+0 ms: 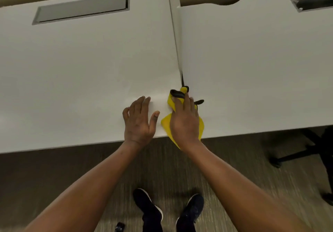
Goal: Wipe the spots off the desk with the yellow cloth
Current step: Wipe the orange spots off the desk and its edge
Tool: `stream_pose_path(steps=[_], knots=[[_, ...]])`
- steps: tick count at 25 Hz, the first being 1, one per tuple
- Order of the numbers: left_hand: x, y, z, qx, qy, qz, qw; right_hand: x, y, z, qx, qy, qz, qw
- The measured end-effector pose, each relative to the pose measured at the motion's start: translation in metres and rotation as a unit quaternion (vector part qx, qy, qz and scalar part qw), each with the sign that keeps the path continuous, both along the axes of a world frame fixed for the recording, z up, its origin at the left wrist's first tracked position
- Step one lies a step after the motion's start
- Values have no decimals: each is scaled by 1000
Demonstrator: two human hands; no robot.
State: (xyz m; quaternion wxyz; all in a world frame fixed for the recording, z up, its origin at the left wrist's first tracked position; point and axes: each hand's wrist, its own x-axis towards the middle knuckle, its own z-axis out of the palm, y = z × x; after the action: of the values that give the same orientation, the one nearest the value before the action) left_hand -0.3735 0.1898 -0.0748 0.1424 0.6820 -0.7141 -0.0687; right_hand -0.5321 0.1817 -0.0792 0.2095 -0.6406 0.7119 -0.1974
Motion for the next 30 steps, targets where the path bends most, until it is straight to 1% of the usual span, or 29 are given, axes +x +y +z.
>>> stream_pose_path(steps=[1,3,5,6,8,11,14,16,18,21,22,23,25,27,29,30], knots=[[0,1,2,0,21,2,1000,0,18,-3,-13,24,21,999],[2,3,9,-9,83,5,997,2,41,-6,-54,79,97,991],[10,4,13,-26,135,13,990,10,42,-6,-79,116,173,975],[22,4,13,-30,143,19,989,15,34,-5,-81,117,195,970],[60,3,13,-28,121,41,991,29,3,-2,-70,113,210,969],[149,3,9,-15,32,94,995,48,-62,2,-64,108,195,973],[227,0,8,2,-49,98,994,62,-135,5,-57,127,156,978],[249,-3,5,2,-60,82,995,71,-178,2,-61,136,117,982],[256,-7,-2,-3,-49,75,996,85,-219,-1,-56,141,82,985],[260,-6,-12,-27,-47,70,996,114,-256,3,-45,150,35,987],[262,-7,-14,-34,-46,68,996,132,-261,5,-47,152,41,986],[263,-7,-15,-37,-47,67,996,152,-258,9,-49,154,69,985],[262,-7,-17,-35,-47,69,996,200,-230,15,-59,142,169,974],[261,-6,-16,-36,-42,70,996,240,-173,16,-70,122,285,948],[261,-6,-13,-38,-38,71,996,244,-97,13,-74,100,369,921],[261,-6,-12,-40,-37,71,996,230,-60,11,-79,89,390,913]])
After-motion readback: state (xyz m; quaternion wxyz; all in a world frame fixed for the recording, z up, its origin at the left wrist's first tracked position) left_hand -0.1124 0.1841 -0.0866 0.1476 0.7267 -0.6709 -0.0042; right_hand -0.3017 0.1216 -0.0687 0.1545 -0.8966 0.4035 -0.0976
